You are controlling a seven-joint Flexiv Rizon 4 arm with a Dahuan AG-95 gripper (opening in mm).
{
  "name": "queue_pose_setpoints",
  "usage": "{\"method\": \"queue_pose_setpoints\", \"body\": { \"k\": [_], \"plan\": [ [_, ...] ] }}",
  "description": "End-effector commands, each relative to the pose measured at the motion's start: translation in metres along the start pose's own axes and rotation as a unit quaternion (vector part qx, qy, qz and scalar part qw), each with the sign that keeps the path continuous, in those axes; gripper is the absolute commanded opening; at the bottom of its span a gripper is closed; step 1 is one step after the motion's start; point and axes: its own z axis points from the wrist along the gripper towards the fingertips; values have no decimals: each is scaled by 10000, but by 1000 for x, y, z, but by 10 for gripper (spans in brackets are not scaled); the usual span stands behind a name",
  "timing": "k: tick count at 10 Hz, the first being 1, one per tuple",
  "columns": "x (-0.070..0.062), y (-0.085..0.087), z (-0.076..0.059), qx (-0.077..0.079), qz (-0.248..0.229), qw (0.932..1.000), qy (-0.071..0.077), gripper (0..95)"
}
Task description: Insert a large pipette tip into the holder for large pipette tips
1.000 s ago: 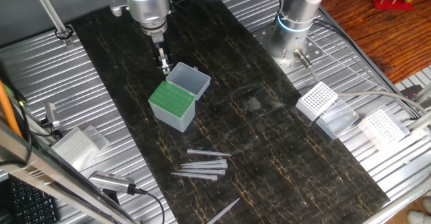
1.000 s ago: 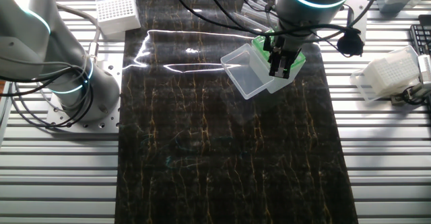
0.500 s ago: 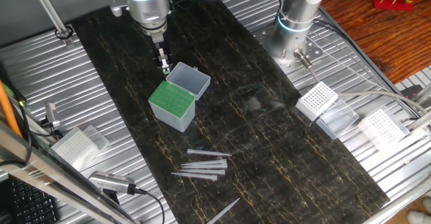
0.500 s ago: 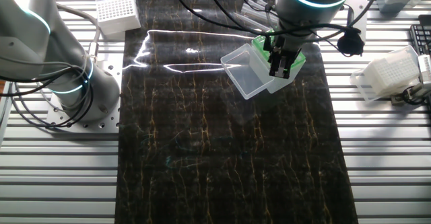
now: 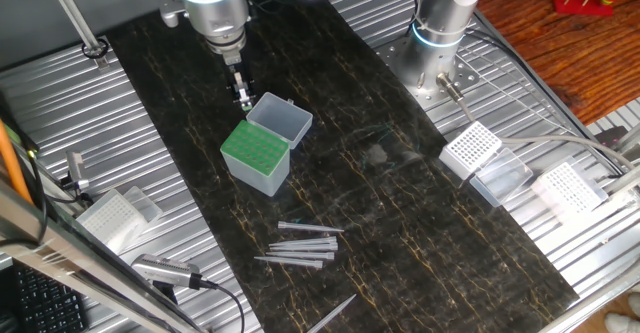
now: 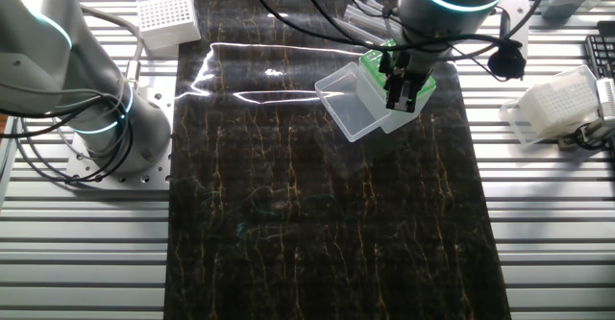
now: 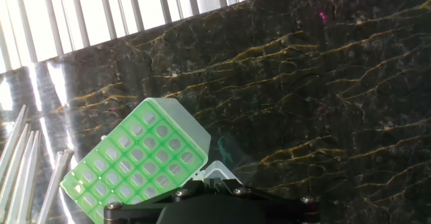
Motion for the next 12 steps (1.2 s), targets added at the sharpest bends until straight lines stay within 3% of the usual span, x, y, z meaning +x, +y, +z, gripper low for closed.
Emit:
{"method": "queue_pose_setpoints", "body": {
  "k": [1,5,7,11,12],
  "plan": [
    [0,0,0,0,-2,10000,24,0],
    [0,0,0,3,166,9999,41,0],
    [0,0,0,-87,163,9998,9,0],
    [0,-1,0,90,197,9998,42,0],
    [1,-1,-3,201,77,9998,35,0]
  ]
}}
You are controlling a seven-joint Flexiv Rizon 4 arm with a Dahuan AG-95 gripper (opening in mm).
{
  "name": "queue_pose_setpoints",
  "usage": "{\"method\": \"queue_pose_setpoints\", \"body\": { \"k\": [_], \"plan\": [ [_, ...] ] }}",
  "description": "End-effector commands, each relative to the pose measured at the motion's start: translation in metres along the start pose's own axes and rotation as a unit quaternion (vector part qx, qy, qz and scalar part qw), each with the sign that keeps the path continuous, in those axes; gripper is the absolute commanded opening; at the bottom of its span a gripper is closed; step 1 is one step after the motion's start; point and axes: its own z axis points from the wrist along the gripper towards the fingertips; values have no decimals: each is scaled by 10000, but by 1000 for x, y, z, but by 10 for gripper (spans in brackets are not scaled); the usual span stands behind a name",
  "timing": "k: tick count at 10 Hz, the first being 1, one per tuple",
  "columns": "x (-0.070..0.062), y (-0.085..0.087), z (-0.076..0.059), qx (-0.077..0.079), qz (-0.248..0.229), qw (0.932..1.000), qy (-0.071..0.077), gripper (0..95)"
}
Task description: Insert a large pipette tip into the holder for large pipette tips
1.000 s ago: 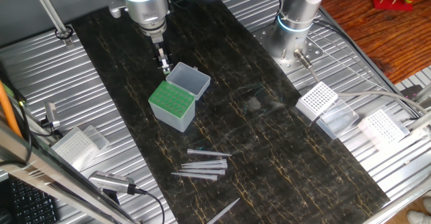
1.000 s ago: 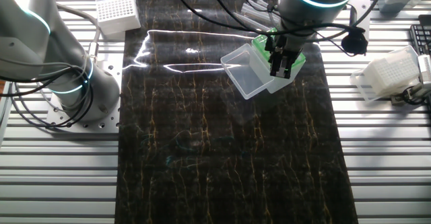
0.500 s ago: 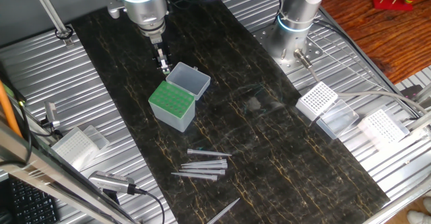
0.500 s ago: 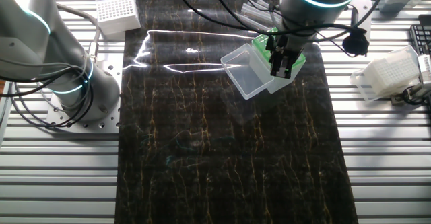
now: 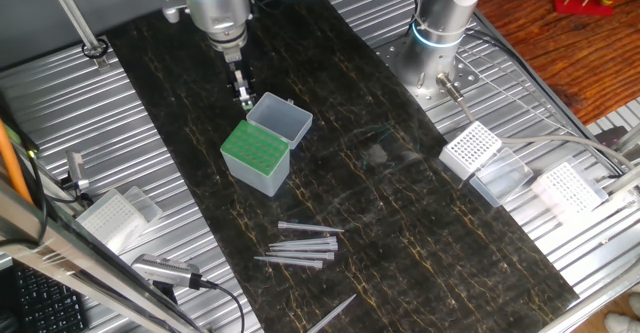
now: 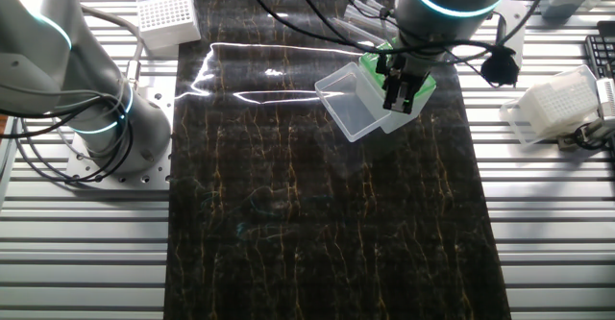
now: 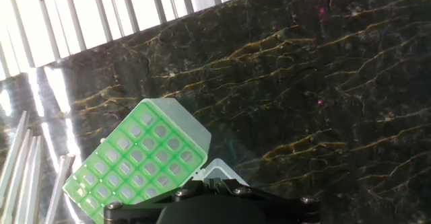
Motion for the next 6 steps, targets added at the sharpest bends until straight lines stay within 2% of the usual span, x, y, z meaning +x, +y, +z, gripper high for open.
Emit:
{"method": "queue_pose_setpoints", "body": {
  "k": [1,3,5,6],
  "plan": [
    [1,-1,-9,194,-184,9996,118,0],
    [3,1,-24,186,-19,9997,150,0],
    [1,14,-42,182,157,9995,195,0],
    [-1,21,-44,191,157,9995,198,0]
  ]
}}
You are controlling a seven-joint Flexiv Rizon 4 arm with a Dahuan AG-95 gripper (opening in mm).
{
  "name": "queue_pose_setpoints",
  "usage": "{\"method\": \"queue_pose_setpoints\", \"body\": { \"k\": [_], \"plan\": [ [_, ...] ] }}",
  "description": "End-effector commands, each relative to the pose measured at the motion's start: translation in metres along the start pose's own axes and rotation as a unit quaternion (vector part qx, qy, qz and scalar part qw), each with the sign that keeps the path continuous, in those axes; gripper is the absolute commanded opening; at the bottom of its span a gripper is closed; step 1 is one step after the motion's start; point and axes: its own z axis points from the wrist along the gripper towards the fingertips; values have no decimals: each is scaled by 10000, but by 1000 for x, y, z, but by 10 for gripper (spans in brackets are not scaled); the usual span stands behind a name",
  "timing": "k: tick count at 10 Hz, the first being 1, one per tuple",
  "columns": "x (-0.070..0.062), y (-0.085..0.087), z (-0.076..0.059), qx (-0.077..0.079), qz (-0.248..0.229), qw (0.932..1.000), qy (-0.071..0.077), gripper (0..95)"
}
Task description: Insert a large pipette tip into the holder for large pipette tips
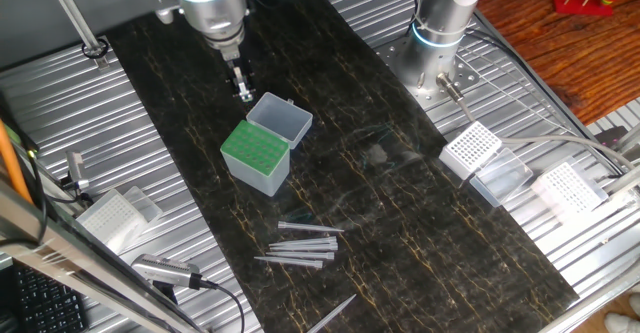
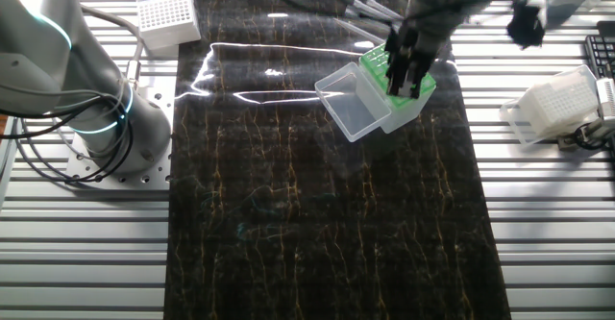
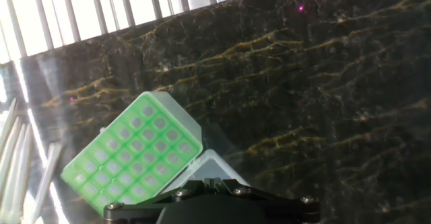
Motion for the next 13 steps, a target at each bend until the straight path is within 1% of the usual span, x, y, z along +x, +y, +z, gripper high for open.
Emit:
{"method": "queue_pose_setpoints", "body": {
  "k": [1,2,3,4,5,6,8,9,10,11,12,13],
  "plan": [
    [-8,19,-4,-94,139,9998,-53,0],
    [-11,27,-1,-118,138,9998,-74,0],
    [-17,40,6,-110,139,9998,-111,0],
    [-21,49,10,-112,135,9998,-111,0],
    [-24,52,10,-145,108,9998,-69,0],
    [-25,53,8,-109,90,9999,-43,0],
    [-26,55,7,-113,118,9999,-20,0],
    [-26,55,6,-87,139,9999,-45,0],
    [-26,55,7,81,136,9999,-56,0],
    [-26,54,7,-18,39,10000,61,0],
    [-25,54,7,-108,11,9999,79,0],
    [-25,54,7,-35,-4,10000,69,0]
  ]
}}
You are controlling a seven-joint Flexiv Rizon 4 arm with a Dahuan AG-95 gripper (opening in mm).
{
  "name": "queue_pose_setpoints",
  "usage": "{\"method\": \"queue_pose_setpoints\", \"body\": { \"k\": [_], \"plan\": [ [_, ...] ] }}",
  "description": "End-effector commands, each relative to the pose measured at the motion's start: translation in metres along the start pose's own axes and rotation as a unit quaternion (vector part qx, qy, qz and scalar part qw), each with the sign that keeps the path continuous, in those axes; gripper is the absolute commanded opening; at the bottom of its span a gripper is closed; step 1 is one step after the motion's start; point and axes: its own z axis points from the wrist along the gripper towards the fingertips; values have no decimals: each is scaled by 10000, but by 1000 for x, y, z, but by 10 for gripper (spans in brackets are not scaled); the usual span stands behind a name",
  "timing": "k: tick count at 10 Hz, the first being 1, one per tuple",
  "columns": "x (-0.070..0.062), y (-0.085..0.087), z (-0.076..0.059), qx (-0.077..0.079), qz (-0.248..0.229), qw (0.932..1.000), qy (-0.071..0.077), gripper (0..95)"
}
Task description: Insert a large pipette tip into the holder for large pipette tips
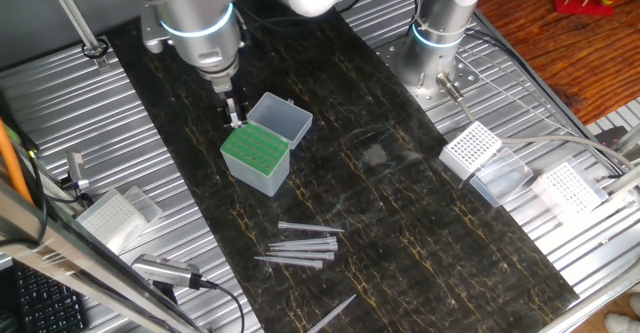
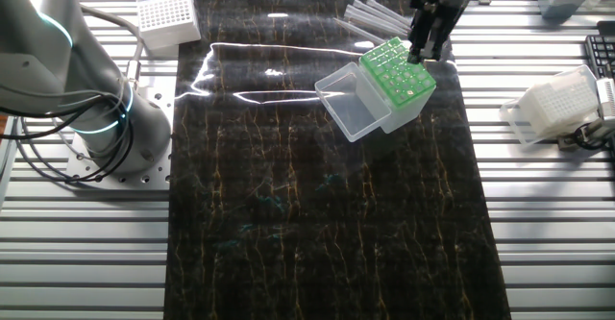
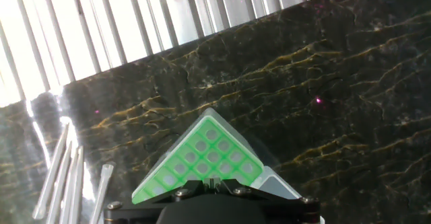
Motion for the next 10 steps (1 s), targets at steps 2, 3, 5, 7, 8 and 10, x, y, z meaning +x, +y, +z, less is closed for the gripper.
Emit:
{"method": "queue_pose_setpoints", "body": {
  "k": [2,3,5,7,8,10],
  "plan": [
    [-2,1,0,-17,-317,9994,116,0],
    [-2,1,0,-49,-434,9989,141,0],
    [-3,1,-1,14,-489,9987,169,0],
    [-3,1,-1,48,-519,9981,313,0],
    [-3,1,-1,42,-540,9979,363,0],
    [-3,1,-1,17,-504,9979,397,0]
  ]
}}
